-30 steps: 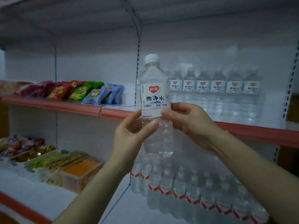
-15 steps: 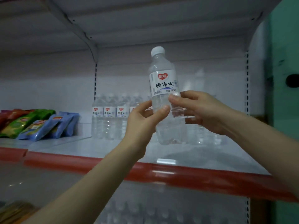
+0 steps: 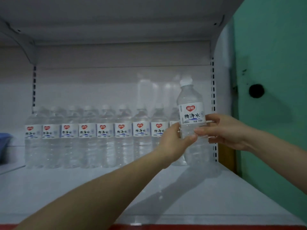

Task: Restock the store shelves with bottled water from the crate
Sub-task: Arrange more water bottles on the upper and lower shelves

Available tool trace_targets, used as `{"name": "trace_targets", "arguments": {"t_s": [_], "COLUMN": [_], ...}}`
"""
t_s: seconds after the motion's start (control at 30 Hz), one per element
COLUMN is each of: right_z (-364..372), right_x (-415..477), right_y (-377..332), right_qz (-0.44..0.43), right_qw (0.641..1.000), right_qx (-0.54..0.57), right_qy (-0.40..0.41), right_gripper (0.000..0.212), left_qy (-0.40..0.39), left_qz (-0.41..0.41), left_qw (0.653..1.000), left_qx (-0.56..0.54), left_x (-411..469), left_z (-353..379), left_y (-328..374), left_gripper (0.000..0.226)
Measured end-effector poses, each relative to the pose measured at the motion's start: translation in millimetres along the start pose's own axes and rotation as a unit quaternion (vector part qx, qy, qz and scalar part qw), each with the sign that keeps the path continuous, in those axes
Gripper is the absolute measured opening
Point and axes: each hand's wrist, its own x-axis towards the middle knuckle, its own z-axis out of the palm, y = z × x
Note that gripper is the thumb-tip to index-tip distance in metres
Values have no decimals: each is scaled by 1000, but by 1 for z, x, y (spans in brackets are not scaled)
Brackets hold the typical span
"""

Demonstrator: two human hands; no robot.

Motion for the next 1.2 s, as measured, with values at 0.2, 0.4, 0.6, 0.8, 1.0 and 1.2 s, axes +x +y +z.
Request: {"name": "trace_targets", "arguments": {"t_s": [0.2,0.4,0.6,0.8,1.0,1.2], "right_z": [-18,-16,-23,-21,-27,-20], "right_x": [21,45,58,75,85,82], "right_y": [45,81,96,100,95,89], "right_qz": [33,28,9,-5,14,16], "right_qw": [997,997,998,999,998,992], "right_qx": [55,68,61,16,-61,-111], "right_qy": [35,31,33,43,24,62], "right_gripper": [63,59,50,57,45,25], "left_qy": [9,56,47,25,10,18], "left_qz": [-1,-44,-89,-125,-131,-150], "left_qw": [998,991,971,958,948,951], "left_qx": [66,116,215,257,291,270], "left_x": [25,40,60,75,84,85], "left_z": [34,47,51,54,52,55], "left_y": [-21,-46,-48,-64,-65,-63], "left_gripper": [35,41,26,30,30,27]}}
